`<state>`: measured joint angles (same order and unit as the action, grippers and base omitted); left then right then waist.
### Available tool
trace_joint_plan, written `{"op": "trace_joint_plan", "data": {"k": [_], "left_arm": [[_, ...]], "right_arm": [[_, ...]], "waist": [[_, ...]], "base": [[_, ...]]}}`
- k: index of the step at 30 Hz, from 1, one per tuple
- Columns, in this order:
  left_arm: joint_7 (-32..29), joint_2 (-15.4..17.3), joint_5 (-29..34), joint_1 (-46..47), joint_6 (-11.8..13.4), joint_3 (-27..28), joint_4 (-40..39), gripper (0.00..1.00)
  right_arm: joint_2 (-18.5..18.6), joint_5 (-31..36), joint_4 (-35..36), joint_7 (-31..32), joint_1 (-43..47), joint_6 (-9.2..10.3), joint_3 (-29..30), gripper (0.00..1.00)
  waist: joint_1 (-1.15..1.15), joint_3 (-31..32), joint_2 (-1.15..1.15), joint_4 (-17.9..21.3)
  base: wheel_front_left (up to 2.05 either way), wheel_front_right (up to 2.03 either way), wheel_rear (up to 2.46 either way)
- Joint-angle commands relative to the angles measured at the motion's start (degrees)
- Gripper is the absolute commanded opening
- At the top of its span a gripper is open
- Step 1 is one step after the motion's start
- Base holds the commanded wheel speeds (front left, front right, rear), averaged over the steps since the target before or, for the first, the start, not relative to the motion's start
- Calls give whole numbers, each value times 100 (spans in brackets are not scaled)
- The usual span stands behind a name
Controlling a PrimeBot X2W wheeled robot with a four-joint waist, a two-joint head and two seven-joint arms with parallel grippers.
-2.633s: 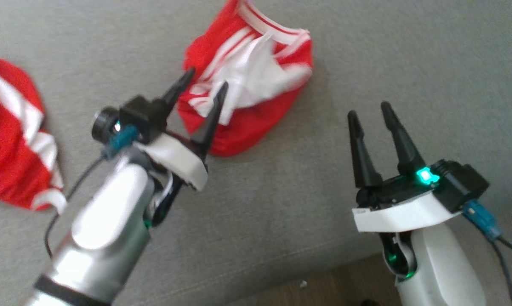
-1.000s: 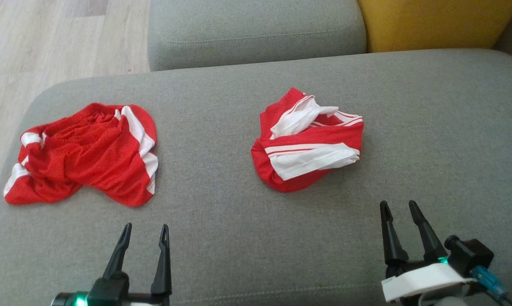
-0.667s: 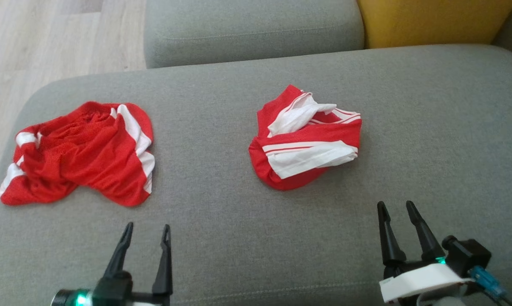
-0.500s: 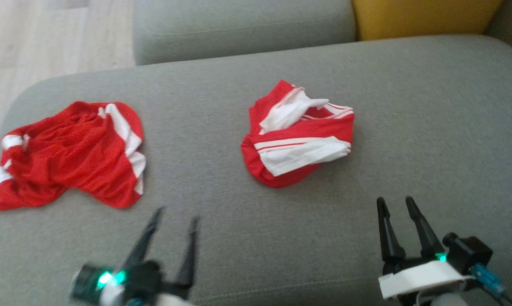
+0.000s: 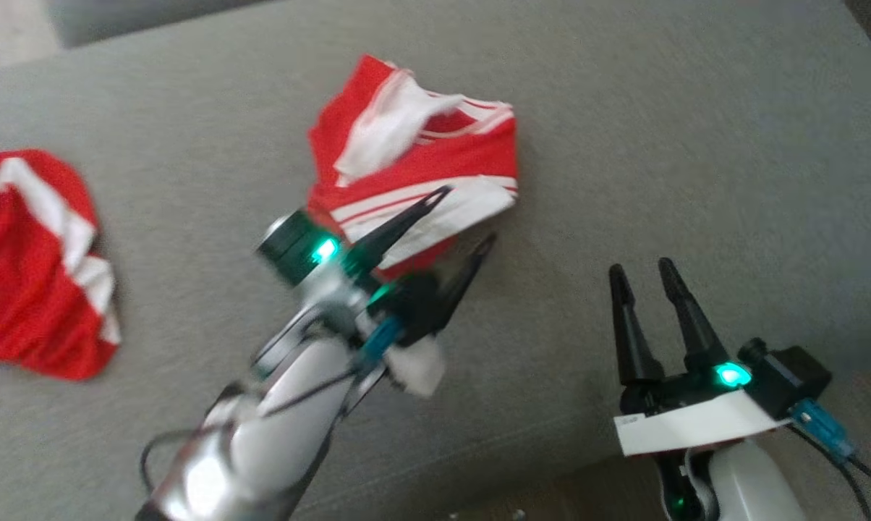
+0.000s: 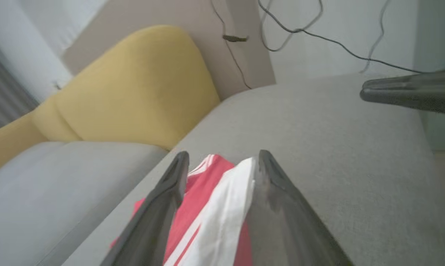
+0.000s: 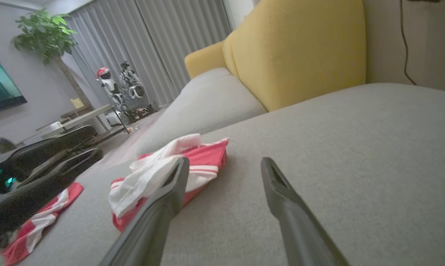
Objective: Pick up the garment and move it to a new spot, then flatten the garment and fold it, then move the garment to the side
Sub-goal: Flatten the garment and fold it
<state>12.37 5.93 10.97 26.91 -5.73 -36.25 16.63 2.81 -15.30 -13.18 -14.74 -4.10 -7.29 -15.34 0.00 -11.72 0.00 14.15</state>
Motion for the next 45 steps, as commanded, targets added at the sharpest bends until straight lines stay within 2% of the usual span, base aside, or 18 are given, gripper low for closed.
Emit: {"op": "trace_joint_plan", "data": {"k": [1,3,7,11,15,18,22,28,29,30,36,41,42,45], "left_arm": [[-82,-57,24,313,-19,107,-77,100],[-264,-185,-148,658,-83,-47,231,100],[-600,-298,-1220,1059,-117,-275,566,100],[-983,-302,-1926,1458,388,-749,765,100],[-1113,-303,-1810,2003,1067,-1239,1291,100],[-1342,-304,-1626,2349,1370,-1531,1874,100],[-1727,-304,-1586,2633,1444,-1863,2468,100],[-1961,-304,-1719,2786,1545,-2098,2777,100],[-1931,-304,-1766,2819,1575,-2169,2861,64],[-1884,-304,-1794,2835,1582,-2193,2899,0],[-1421,-305,-2207,2874,1486,-2093,2910,0],[-1127,-305,-3770,2687,966,-1603,2188,0],[-1068,-305,-4321,2793,825,-1554,1803,0],[-1101,-305,-5096,3136,705,-1538,1324,0]], "right_arm": [[7,-88,181,-26,-145,-20,-167,100],[7,-118,179,-26,-191,-20,-218,100],[7,-181,166,-26,-288,-20,-233,100],[7,-228,134,-26,-388,-20,-263,100],[7,-247,134,-26,-473,-20,-292,100],[7,-259,139,-26,-518,-20,-305,100],[7,-290,122,-26,-545,-20,-310,100],[7,-319,80,-26,-555,-20,-313,100],[7,-324,60,-26,-563,-20,-326,100],[7,-326,57,-26,-573,-20,-331,100],[7,-330,40,-26,-586,-20,-348,100],[7,-372,-27,-26,-560,-20,-412,100],[7,-396,-45,-26,-555,-20,-441,100],[7,-439,-55,-26,-543,-20,-470,100]], "waist": [[0,-396,0,415],[0,-511,0,556],[0,-677,0,774],[0,-789,0,906],[0,-907,0,940],[0,-984,0,930],[0,-1045,0,902],[0,-1024,0,846],[0,-989,0,836],[0,-972,0,834],[0,-869,0,854],[0,-655,0,968],[0,-561,0,1030],[0,-431,0,1114]], "base": [[0,0,0],[0,0,0],[0,0,0],[0,0,0],[0,0,0],[0,0,0],[0,0,0],[0,0,0],[0,0,0],[0,0,0],[0,0,0],[0,0,0],[0,0,0],[0,0,0]]}}
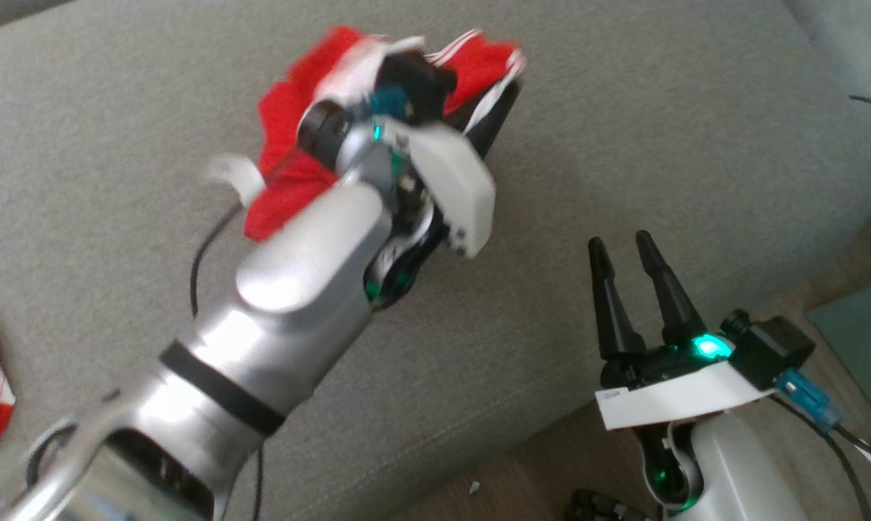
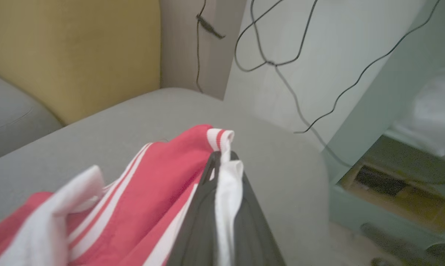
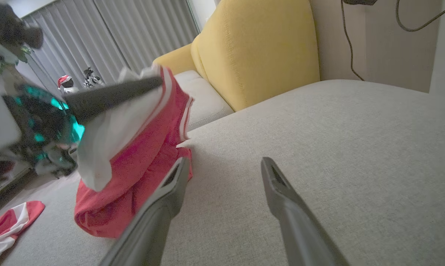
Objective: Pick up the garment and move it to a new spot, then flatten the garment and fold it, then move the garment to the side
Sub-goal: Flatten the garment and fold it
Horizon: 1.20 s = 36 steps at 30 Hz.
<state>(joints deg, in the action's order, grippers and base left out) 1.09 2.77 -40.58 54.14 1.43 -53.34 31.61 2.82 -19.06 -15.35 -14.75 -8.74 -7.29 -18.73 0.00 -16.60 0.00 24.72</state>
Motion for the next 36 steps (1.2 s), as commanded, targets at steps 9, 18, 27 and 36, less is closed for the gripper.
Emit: {"op": "trace_joint_plan", "data": {"k": [9,18,27,36], "left_arm": [[727,11,-2922,2015,704,715,-1043,0],[1386,65,-2947,1943,898,1910,-377,0],[1389,470,-2217,-1282,512,4056,27,0],[1390,23,-1730,-3203,-295,6601,-837,0]], "right_arm": [[6,-109,112,-25,-29,-20,-296,100],[6,-62,123,-25,32,-20,-203,100],[6,160,36,-25,42,-20,-175,100],[6,436,-50,-25,140,-20,44,100]], "waist": [[0,317,0,276],[0,516,0,-288],[0,504,0,-764],[0,446,0,-1111]], "base": [[0,0,0],[0,0,0],[0,0,0],[0,0,0]]}}
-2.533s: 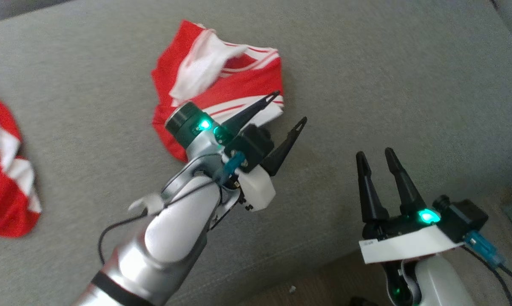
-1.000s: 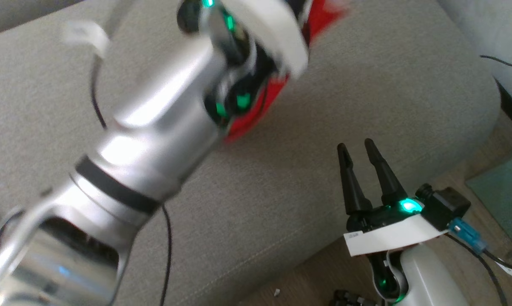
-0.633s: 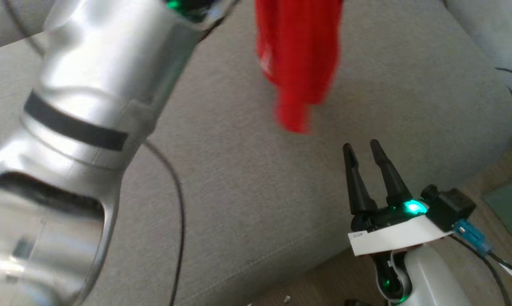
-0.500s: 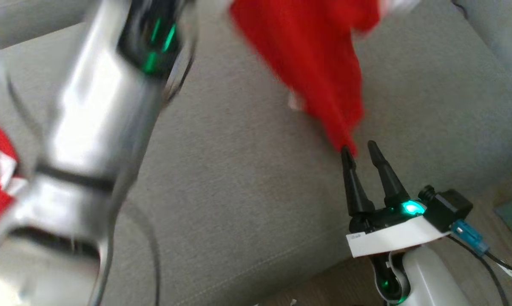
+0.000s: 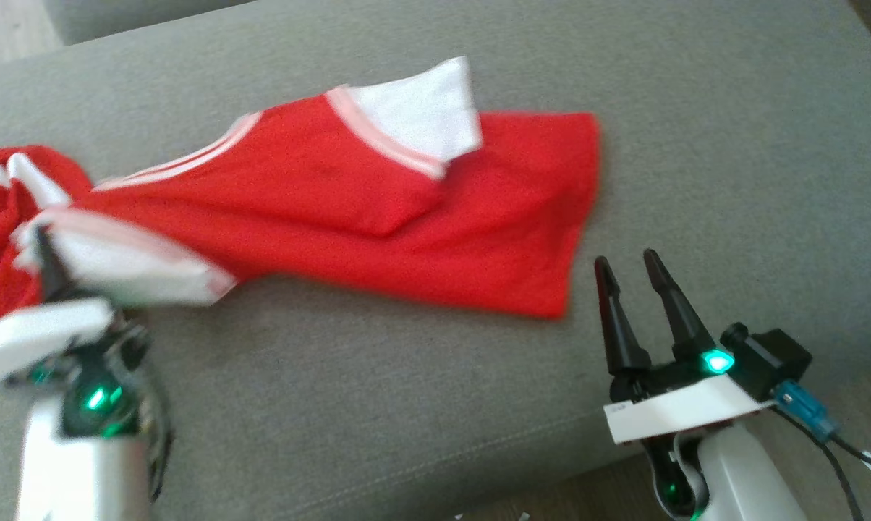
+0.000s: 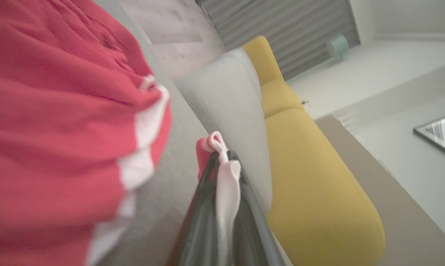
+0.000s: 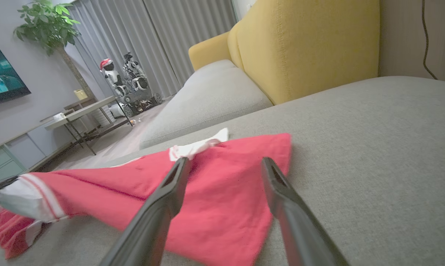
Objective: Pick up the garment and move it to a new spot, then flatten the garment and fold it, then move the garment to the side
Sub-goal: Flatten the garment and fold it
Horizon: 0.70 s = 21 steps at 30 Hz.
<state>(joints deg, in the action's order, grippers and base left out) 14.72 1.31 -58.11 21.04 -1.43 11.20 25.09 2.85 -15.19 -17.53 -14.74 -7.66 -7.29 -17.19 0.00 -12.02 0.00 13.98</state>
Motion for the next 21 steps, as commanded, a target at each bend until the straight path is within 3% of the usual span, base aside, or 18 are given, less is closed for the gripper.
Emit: {"op": "trace_joint_plan", "data": {"k": [1,4,8,9,10,11,13,16,19,21], "left_arm": [[28,164,-116,-84,-43,306,-258,0],[28,160,-382,-636,-33,408,-376,0],[28,158,-366,-1226,205,-34,-418,0],[28,158,-339,-1312,282,-135,-419,16],[28,158,-291,-1378,360,-205,-443,80],[28,158,-138,-1429,432,-266,-502,100],[28,158,427,-1505,541,-290,-775,100],[28,157,1760,-1570,553,-476,-1373,100],[28,262,3117,-1508,471,-861,-1962,100],[-18,460,3571,-1331,285,-1235,-2158,100]], "right_arm": [[3,79,166,-26,48,-20,-81,100],[3,178,147,-26,101,-20,53,100],[3,286,68,-26,124,-20,137,100],[3,310,51,-26,126,-20,151,100],[3,329,34,-26,126,-20,152,100],[3,350,7,-26,129,-20,146,100],[3,376,-35,-26,128,-20,134,100],[3,386,-65,-26,116,-20,90,100],[3,350,-78,-26,69,-20,16,100],[3,308,-80,-26,47,-20,2,100]], "waist": [[0,-13,0,-66],[0,-31,0,-214],[0,-39,0,-409],[0,-37,0,-456],[0,-33,0,-491],[0,-24,0,-530],[0,-12,0,-570],[0,-20,0,-565],[0,-76,0,-482],[0,-133,0,-419]], "base": [[0,0,0],[0,0,0],[0,0,0],[0,0,0],[0,0,0],[0,0,0],[0,0,0],[0,0,0],[0,0,0],[0,0,0]]}}
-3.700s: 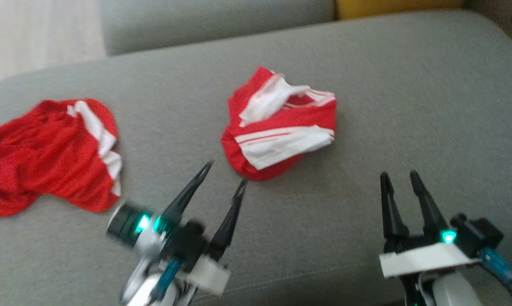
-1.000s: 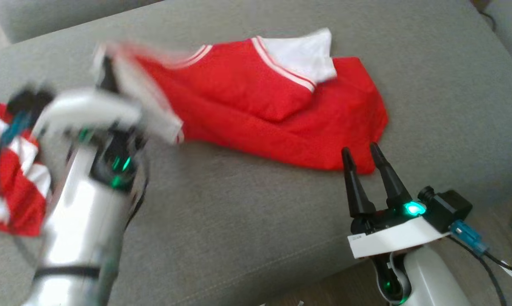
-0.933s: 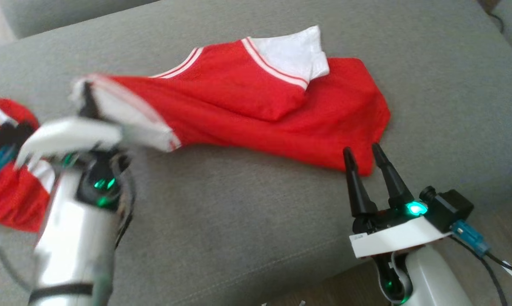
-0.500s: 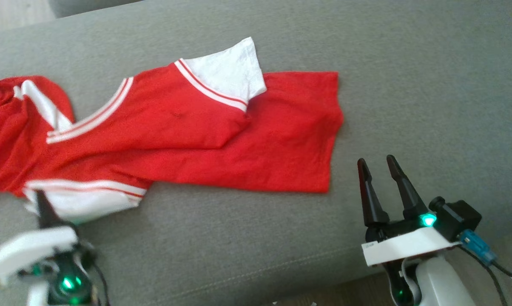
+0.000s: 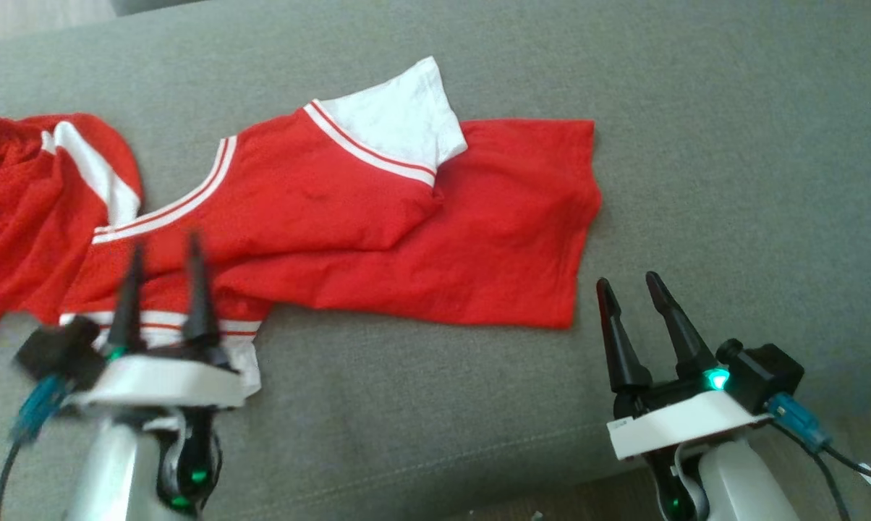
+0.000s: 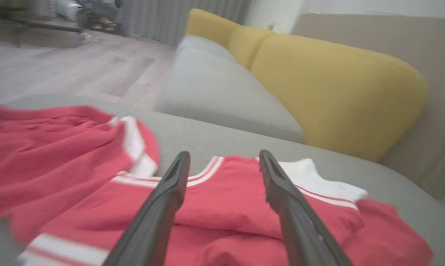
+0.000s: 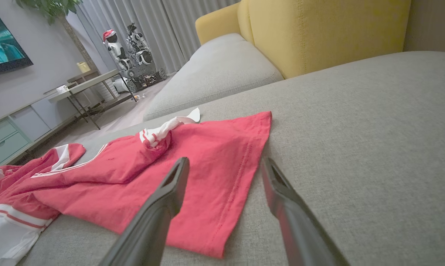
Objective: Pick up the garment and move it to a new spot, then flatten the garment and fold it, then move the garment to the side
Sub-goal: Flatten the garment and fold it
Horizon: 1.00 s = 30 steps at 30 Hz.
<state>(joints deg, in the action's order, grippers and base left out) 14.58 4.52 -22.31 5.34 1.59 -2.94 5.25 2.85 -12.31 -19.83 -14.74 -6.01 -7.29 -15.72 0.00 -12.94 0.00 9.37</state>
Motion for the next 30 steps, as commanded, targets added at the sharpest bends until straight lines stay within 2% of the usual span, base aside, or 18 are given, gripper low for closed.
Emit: {"op": "trace_joint_plan", "data": {"k": [1,3,6,9,14,17,18,23,30], "left_arm": [[-161,271,58,411,-242,-27,-235,100],[-521,646,185,910,-582,-290,-330,100],[-1282,1213,166,1790,-833,-704,-417,100],[-2105,1819,48,2766,-898,-1375,-352,100],[-3083,2703,-1073,4490,-905,-2964,-131,100],[-3398,3079,-1556,5396,-906,-3695,227,100],[-3398,3079,-1556,5396,-906,-3695,227,100],[-3464,3328,-2032,6378,-906,-4692,965,100],[-3311,3474,-2536,7162,-907,-5585,1581,100]], "right_arm": [[3,11,152,-26,-132,-20,-151,100],[3,90,152,-26,-189,-20,-197,100],[3,146,229,-26,-309,-20,-290,100],[3,169,322,-26,-418,-20,-343,100],[3,67,430,-26,-621,-20,-491,100],[3,-18,551,-26,-780,-20,-543,100],[3,-18,551,-26,-780,-20,-543,100],[3,-165,685,-26,-891,-20,-594,100],[3,-368,792,-26,-906,-20,-680,100]], "waist": [[0,-79,0,69],[0,-187,0,139],[0,-399,0,272],[0,-678,0,430],[0,-1243,0,743],[0,-1560,0,965],[0,-1560,0,965],[0,-1882,0,1273],[0,-2173,0,1566]], "base": [[0,0,0],[0,0,0],[0,0,0],[0,0,0],[0,0,0],[0,0,0],[0,0,0],[0,0,0],[0,0,0]]}}
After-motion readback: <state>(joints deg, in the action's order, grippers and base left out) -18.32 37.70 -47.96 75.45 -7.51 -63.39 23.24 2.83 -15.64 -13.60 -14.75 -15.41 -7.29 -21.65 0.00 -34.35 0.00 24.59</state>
